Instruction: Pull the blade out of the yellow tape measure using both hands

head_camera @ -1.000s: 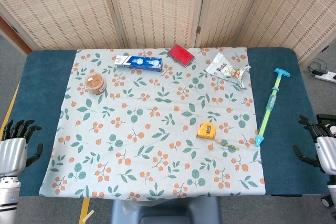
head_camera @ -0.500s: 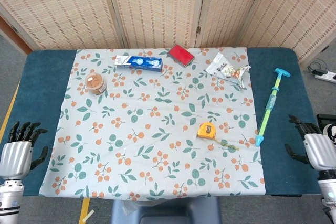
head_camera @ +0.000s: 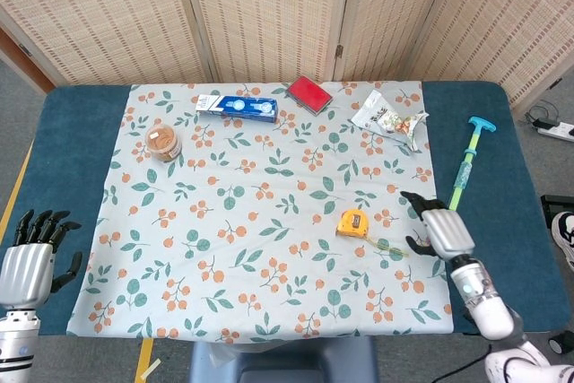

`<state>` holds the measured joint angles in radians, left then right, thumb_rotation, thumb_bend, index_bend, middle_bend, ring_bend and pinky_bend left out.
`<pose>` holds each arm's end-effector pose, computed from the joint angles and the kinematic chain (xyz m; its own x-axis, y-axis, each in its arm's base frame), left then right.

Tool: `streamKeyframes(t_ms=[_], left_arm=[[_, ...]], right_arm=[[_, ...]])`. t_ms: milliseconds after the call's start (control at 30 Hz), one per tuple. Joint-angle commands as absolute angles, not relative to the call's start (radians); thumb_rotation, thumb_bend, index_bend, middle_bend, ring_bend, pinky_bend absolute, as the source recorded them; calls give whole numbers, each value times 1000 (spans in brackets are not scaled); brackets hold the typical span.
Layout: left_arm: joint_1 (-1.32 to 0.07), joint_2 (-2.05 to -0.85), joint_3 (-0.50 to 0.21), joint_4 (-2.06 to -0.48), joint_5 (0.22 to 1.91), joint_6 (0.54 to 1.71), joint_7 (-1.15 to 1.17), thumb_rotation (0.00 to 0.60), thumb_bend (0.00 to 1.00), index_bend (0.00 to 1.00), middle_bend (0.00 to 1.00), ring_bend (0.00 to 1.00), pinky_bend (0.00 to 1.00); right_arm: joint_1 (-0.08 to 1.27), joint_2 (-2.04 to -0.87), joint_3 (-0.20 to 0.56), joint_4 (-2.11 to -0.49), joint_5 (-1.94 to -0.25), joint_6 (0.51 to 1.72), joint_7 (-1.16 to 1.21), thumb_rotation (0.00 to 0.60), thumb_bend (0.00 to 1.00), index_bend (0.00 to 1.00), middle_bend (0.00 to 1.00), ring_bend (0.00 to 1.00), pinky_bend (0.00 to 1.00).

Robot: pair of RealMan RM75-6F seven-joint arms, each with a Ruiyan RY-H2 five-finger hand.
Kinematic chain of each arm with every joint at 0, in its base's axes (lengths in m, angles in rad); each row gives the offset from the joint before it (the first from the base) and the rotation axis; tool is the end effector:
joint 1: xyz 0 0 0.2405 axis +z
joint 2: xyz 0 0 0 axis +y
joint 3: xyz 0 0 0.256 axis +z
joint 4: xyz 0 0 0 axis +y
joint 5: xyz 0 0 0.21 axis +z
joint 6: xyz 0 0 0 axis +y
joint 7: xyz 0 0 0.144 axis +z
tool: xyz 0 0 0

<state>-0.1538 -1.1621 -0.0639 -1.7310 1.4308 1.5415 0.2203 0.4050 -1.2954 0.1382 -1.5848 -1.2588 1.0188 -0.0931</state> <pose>-0.2758 0.2006 0.1483 0.4404 -0.0733 0.8948 0.8971 -0.0040 -0.4419 -0.2619 -0.2809 0.0621 0.3128 -0.3052 0.8994 -0.9497 -0.1179 0.2903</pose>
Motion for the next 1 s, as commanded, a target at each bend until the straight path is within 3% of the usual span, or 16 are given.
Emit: streamKeyframes(t_ms=[33, 200, 667, 1000], left_arm=[[-152, -1162, -65, -1731, 1433, 1541, 223, 600, 476, 359, 216, 144, 0], [-151, -1162, -69, -1730, 1428, 1530, 223, 600, 475, 370, 216, 144, 0], [-150, -1171, -73, -1700, 1423, 1502, 192, 600, 475, 371, 216, 144, 0], [-150, -1176, -81, -1689, 1422, 1496, 184, 600, 476, 367, 210, 143, 0]], right_arm=[[483, -1382, 175, -1568, -1158, 942, -194, 600, 368, 96, 156, 224, 184], [555, -1460, 188, -1553, -1044, 880, -290, 600, 276, 89, 156, 222, 184], [661, -1557, 184, -1464, -863, 850, -410, 600, 263, 95, 200, 243, 184], [691, -1591, 180, -1398, -841, 846, -402, 600, 268, 299, 306, 306, 194]])
